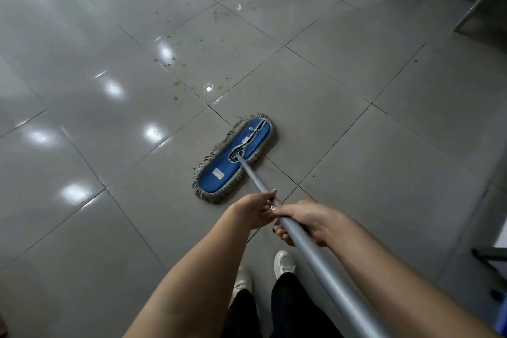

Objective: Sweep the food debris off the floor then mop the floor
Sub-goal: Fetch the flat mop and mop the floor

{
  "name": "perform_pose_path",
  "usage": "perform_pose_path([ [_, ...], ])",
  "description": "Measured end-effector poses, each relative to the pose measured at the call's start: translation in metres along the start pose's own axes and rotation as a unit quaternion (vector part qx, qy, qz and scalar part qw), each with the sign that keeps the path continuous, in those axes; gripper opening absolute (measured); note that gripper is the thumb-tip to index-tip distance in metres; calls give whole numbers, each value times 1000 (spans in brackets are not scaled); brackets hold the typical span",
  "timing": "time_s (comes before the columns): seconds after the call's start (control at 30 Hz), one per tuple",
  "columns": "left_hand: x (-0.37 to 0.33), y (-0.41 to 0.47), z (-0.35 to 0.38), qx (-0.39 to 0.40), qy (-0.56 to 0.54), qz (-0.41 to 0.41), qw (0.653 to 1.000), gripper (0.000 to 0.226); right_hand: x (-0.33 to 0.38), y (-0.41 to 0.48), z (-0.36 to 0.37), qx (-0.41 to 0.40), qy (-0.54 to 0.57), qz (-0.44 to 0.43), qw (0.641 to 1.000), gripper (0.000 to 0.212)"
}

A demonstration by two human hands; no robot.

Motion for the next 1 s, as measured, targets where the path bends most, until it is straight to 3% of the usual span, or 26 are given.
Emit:
perform_pose_path([
  [0.13, 15, -9, -4, 50, -74, 19, 996, 31, -18, -4, 14, -21, 15, 12, 1000, 30],
  [0.33, 41, -8, 16, 96, -127, 25, 987, 44, -33, 0, 7, -92, -26, 11, 995, 36],
  [0.67, -3, 1, 26, 17, -151, 12, 988, 31, 11, 16, -17, -91, -117, 15, 989, 47],
  [1.0, -51, 18, 19, -31, -133, -13, 990, 29, 56, 36, -21, -60, -103, 28, 992, 42],
])
Point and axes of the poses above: each hand's wrist, its own y-axis towards the middle knuckle, its own z-axis out of the palm, x = y × z, the point moved 4 cm from there along y, towards the middle knuckle, and after that the axes turned 10 degrees about y, right-handed, at the moved point
